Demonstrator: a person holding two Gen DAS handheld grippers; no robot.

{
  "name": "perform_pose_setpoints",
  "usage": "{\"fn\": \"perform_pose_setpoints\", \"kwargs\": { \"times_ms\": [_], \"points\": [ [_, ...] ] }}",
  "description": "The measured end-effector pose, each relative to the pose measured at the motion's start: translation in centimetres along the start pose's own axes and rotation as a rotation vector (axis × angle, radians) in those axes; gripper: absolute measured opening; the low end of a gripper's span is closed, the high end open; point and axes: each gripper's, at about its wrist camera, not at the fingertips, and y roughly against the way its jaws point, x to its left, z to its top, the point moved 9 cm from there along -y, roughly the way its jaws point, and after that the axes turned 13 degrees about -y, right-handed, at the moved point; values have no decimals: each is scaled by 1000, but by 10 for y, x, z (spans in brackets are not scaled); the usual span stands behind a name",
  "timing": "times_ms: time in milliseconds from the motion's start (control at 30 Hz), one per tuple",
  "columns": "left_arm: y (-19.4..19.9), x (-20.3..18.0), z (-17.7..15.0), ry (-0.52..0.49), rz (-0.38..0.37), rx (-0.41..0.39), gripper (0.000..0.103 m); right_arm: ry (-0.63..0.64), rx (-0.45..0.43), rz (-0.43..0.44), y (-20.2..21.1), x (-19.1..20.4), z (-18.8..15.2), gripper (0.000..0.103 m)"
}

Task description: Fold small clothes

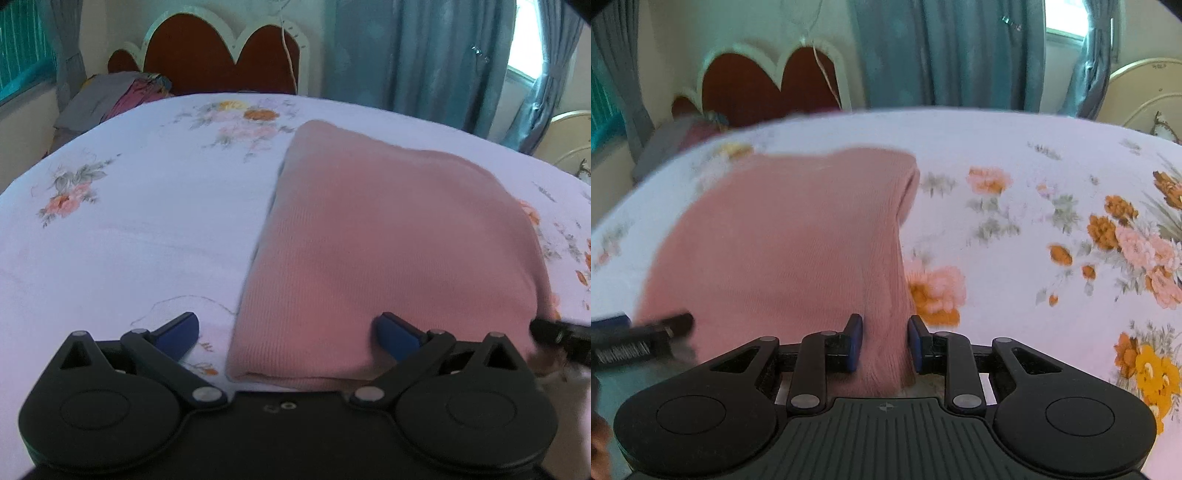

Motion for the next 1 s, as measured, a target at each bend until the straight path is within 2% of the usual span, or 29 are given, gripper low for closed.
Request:
{"fn": "perform_pose_setpoints", "kwargs": {
  "times_ms": [67, 233, 400, 433, 467, 533, 700, 733, 833, 933, 1000],
  "points": [
    [2, -1, 0, -13, 18, 0, 103, 8, -3, -17, 2, 0, 1, 35],
    [24, -5, 2, -48, 34, -4, 102, -33, -63, 38, 39, 6, 3, 35],
    [81, -7, 6, -63, 19, -65, 103, -27, -91, 102, 92, 13, -14, 36],
    [96, -9, 5, -73, 10, -73, 103, -24, -97, 113, 106, 15, -19, 42],
    [111, -10, 3, -82, 6, -84, 103, -23, -107, 120, 119, 15, -23, 57],
    [142, -11, -3, -101, 9, -107, 103, -15, -140, 139, 152, 16, -31, 74],
    [216, -9, -23, -127, 18, -151, 103, 33, -211, 159, 234, 18, -50, 76],
    [231, -8, -28, -124, 18, -158, 103, 38, -225, 162, 249, 19, -54, 78],
    [271, -4, -42, -105, 14, -179, 103, 59, -291, 160, 295, 22, -64, 94],
    [306, -3, -54, -106, 25, -199, 103, 74, -352, 156, 335, 24, -76, 96],
    [325, -3, -60, -110, 41, -204, 103, 75, -377, 152, 356, 26, -84, 103]
  ]
}}
